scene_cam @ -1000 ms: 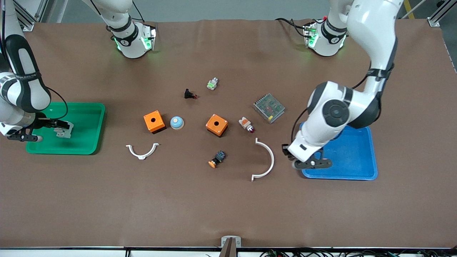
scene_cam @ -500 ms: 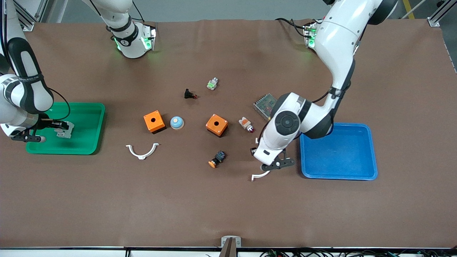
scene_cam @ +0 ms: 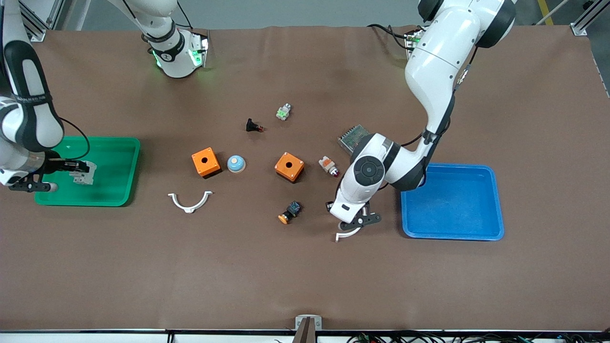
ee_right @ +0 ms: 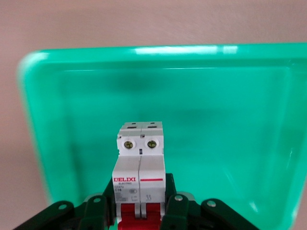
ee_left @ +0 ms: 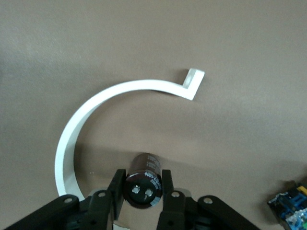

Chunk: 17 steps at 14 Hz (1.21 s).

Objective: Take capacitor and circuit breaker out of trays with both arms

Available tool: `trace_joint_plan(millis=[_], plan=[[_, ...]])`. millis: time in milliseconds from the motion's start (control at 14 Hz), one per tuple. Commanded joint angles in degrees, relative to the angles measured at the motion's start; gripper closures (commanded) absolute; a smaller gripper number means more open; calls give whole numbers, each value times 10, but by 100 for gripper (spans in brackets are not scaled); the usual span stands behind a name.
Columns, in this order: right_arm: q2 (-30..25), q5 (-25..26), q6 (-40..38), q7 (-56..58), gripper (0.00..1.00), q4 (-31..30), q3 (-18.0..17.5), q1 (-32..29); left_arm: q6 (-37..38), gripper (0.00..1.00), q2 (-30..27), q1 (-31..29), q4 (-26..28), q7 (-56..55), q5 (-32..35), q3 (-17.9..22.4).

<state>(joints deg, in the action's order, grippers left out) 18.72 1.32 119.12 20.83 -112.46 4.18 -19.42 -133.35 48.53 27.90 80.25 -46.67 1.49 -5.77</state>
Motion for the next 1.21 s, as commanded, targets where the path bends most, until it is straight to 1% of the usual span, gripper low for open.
trace_joint_plan(millis=[0,71,214,357,429,500,571,714,786,929,1143], plan=[[-65,-6,-142,-73,74,53,-1,58,15,0,-18,0,-14,-11,15,15],[-73,-6,-191,-114,74,78,-1,93,28,0,-30,1,-14,-9,15,22],[-86,-7,-248,-219,74,110,-2,170,74,0,-67,-3,-15,-3,19,38],[-86,-17,-262,-295,74,130,-4,247,114,0,-117,-4,-14,23,35,58],[-83,-45,-260,-328,74,138,-3,283,134,0,-133,-9,-12,25,37,68],[-80,-76,-256,-364,74,148,-3,312,159,0,-158,-20,-11,28,41,80],[-64,-95,-250,-396,74,164,-3,342,180,0,-177,-31,-11,39,57,81],[-14,-98,-225,-419,74,205,-3,395,218,0,-212,-57,-11,95,82,81],[10,-100,-202,-420,74,216,-3,410,238,0,-228,-74,-11,126,82,81],[43,-120,-151,-431,75,218,-3,425,276,0,-269,-112,-11,206,80,80],[86,-121,-112,-437,74,217,-3,438,338,0,-326,-167,-11,301,70,77]])
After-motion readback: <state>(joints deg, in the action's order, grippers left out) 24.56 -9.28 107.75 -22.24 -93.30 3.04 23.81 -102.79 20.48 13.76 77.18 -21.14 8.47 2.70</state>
